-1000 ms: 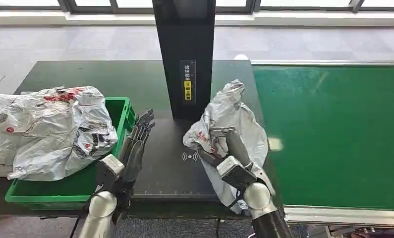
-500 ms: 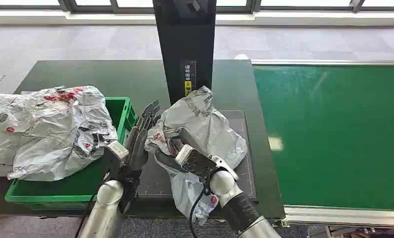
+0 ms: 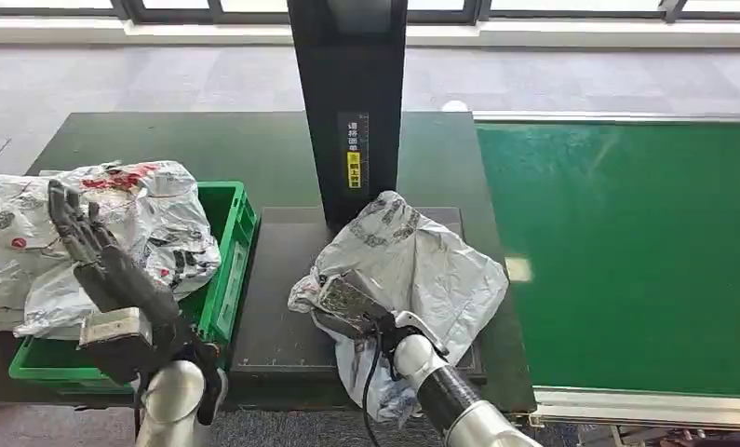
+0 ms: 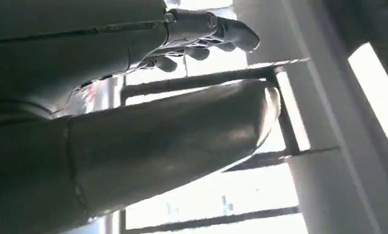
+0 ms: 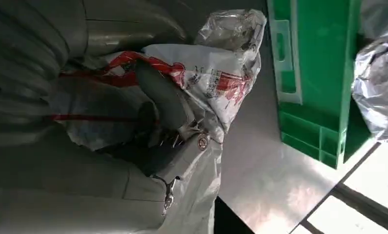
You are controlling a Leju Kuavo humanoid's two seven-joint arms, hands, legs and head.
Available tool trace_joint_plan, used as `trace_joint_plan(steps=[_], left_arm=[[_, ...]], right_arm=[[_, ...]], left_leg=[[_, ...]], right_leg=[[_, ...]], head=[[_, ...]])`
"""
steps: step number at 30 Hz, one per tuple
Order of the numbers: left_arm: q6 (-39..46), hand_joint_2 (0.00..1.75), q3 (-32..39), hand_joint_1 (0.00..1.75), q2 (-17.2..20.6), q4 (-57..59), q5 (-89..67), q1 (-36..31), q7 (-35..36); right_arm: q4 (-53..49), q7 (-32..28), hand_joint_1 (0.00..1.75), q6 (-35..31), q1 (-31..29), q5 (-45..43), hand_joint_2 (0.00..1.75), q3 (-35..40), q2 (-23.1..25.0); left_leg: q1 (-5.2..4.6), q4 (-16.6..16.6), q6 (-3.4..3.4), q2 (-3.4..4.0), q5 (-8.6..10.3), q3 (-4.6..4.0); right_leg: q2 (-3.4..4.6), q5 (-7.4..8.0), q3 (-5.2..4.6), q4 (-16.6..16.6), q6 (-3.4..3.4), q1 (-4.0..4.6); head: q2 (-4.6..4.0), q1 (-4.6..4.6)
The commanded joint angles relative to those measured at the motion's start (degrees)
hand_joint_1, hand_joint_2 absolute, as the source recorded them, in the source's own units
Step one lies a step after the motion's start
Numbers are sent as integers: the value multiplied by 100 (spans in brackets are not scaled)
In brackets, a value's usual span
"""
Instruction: Moved the parcel from conveyor to table for the left to box.
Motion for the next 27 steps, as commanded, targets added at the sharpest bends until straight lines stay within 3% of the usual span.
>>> trace_joint_plan(steps=[1,8,14,15,18,19,22,23,27], left_arm=[[97,0,-321,0,-78,-1412,-8,402,44],[97,0,-338,0,-97,-1256,100,312,44],[97,0,-423,0,25,-642,190,143,44],[97,0,-450,0,35,-510,214,81,44],[97,0,-546,0,112,-95,353,103,44],[97,0,-589,0,159,-55,465,95,44],[97,0,-444,0,38,-74,269,133,44],[97,0,-377,0,-9,-61,161,166,44],[97,0,-335,0,-44,-172,41,279,44]], right_arm=[[314,-229,0,133,-59,-82,175,-539,-88],[-122,-644,0,267,138,-192,175,-592,-120],[-1642,-1189,0,917,672,-627,175,-771,-189],[-2061,-1193,0,943,805,-624,0,-784,-205],[-3031,-1238,0,1164,1030,-833,0,-772,-282],[-3406,-1361,0,1110,1075,-924,175,-831,-268],[-3857,-1239,0,1153,1109,-971,175,-815,-263],[-3926,-1085,0,712,1090,-564,175,-760,-240],[-3497,-1022,0,381,935,-347,175,-822,-201]], left_leg=[[1,1,4,9,-4,4],[1,-1,4,8,-1,3],[0,-2,2,-3,2,3],[-2,-4,1,-7,5,3],[-3,-6,3,-17,6,4],[-2,-5,2,-15,6,4],[-7,-1,1,-4,6,-4],[-4,1,1,-1,5,-5],[-1,-5,1,2,5,5]], right_leg=[[3,-1,4,-3,1,1],[-4,1,4,-6,-1,3],[-15,0,7,-6,-1,2],[-18,1,6,-7,-1,0],[-28,-1,8,-8,-1,0],[-24,1,8,-8,-1,0],[-14,1,-8,1,0,-6],[-13,2,-8,0,-1,-3],[-13,4,4,-10,-1,1]], head=[[0,0],[0,0],[0,0],[2,0],[0,0],[0,0],[0,0],[0,0],[0,0]])
